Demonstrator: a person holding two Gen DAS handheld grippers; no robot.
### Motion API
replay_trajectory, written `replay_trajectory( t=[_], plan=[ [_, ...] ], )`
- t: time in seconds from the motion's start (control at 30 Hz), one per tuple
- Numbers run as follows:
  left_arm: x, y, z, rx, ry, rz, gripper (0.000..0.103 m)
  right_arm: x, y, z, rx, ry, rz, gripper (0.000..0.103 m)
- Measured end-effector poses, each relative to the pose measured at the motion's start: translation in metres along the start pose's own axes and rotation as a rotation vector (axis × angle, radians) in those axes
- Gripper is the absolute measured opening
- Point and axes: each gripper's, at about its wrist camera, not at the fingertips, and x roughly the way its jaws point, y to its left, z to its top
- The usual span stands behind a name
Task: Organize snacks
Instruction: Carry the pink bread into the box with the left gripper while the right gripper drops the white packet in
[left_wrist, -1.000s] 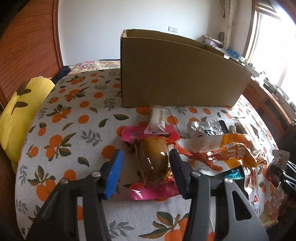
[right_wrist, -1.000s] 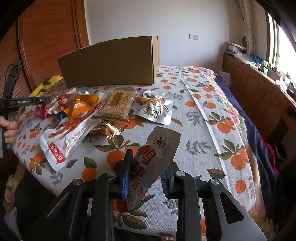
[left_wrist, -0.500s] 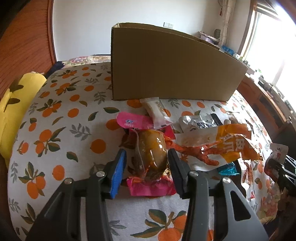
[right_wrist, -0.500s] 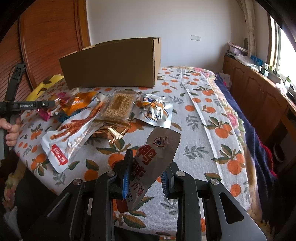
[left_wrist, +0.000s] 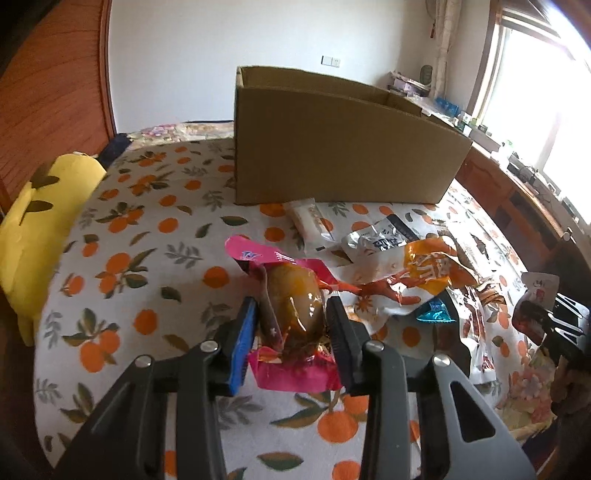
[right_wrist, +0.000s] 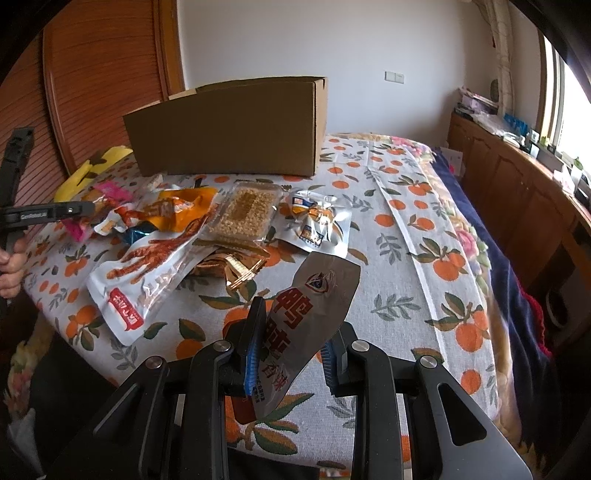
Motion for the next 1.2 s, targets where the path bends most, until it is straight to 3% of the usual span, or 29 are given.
replay_trajectory(
  t=[0.57, 0.97, 1.2],
  plan=[
    [-0.053, -0.010, 0.026, 0.027, -0.139, -0.002, 0.036, -0.010, 0.013, 0.025, -0.030, -0.036, 0.024, 0.026],
    [-0.065, -0.019, 0.079, 0.075, -0.217, 0.020, 0.036, -0.011, 0.027, 0.105, -0.131, -0.119, 0.024, 0.026],
    [-0.044, -0.018, 0.116, 0.069, -0.233, 0.001, 0.036, -0.001, 0.033, 0.153, -0.147, -0.163, 0.046, 0.026]
  ],
)
